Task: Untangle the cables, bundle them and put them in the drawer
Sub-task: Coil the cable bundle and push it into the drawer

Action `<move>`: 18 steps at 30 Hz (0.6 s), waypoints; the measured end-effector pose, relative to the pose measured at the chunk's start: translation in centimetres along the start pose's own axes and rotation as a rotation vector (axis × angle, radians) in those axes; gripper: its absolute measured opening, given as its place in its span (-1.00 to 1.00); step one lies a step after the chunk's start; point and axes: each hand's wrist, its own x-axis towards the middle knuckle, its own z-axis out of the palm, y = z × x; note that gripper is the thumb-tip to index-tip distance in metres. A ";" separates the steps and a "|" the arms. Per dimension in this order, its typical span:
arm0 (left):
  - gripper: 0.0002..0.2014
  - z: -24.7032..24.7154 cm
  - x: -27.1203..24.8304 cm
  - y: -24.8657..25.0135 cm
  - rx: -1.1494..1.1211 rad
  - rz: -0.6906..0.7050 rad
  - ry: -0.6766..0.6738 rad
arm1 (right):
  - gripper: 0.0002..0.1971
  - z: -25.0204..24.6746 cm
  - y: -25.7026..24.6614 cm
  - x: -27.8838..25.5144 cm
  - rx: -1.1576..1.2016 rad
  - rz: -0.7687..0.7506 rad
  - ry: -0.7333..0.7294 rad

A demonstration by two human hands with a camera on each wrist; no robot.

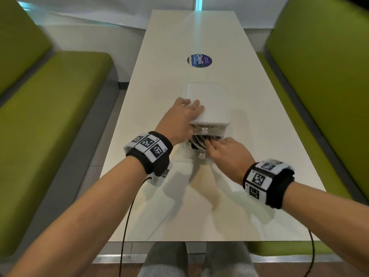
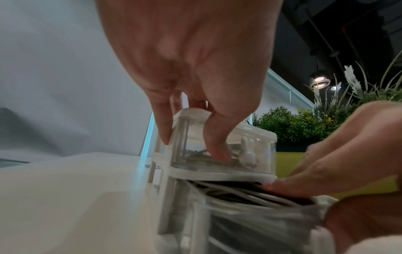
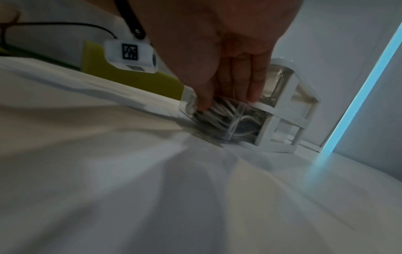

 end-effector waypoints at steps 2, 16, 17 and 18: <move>-0.39 0.2 -0.2 0.1 0.008 0.000 0.017 | -0.65 0.2 -0.6 -1.0 0.022 -0.014 0.045; 0.22 1.7 -3.7 -2.1 -0.133 -0.033 -0.068 | 0.14 -2.0 3.4 0.0 0.411 0.214 -0.069; 0.21 1.8 -3.7 -2.1 -0.131 -0.041 -0.067 | 0.10 -1.9 3.5 0.3 0.407 0.188 -0.089; 0.22 1.8 -3.7 -2.0 -0.135 -0.046 -0.071 | 0.07 -2.0 3.6 0.5 0.406 0.180 -0.100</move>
